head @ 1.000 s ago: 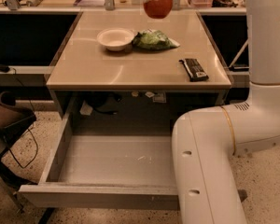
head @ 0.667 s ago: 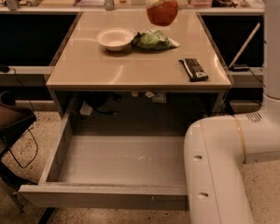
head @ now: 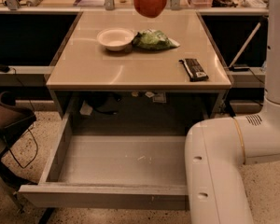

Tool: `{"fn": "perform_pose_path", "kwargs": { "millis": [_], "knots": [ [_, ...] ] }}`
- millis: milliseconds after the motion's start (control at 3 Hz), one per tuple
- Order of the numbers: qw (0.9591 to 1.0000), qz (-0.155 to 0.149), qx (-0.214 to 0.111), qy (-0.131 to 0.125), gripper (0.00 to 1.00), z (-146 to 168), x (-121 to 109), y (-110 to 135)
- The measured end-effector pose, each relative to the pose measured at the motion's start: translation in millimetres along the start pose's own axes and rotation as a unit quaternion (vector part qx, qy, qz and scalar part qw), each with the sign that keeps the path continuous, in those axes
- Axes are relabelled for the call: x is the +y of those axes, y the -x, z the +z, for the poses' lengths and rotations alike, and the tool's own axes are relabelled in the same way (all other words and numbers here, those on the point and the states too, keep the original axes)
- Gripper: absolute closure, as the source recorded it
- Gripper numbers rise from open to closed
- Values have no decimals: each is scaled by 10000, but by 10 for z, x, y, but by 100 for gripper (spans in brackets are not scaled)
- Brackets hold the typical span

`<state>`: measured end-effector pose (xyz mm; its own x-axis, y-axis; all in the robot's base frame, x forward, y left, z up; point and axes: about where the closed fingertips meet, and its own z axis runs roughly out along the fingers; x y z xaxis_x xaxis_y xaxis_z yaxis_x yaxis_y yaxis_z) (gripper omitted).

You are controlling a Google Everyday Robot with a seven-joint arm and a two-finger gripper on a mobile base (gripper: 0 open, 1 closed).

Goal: Place apple into top drawer

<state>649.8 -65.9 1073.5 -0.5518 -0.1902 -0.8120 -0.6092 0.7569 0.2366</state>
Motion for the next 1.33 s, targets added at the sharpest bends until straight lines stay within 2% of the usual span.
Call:
{"fn": "perform_pose_path", "kwargs": {
  "millis": [333, 667, 1000, 1333],
  "knots": [
    [9996, 32, -269, -32, 100, 12, 168, 110],
    [9996, 31, -267, -32, 100, 15, 168, 110],
    [9998, -145, -50, -117, 100, 308, 173, 133],
    [9976, -310, 609, -109, 100, 725, 209, 13]
  ]
}}
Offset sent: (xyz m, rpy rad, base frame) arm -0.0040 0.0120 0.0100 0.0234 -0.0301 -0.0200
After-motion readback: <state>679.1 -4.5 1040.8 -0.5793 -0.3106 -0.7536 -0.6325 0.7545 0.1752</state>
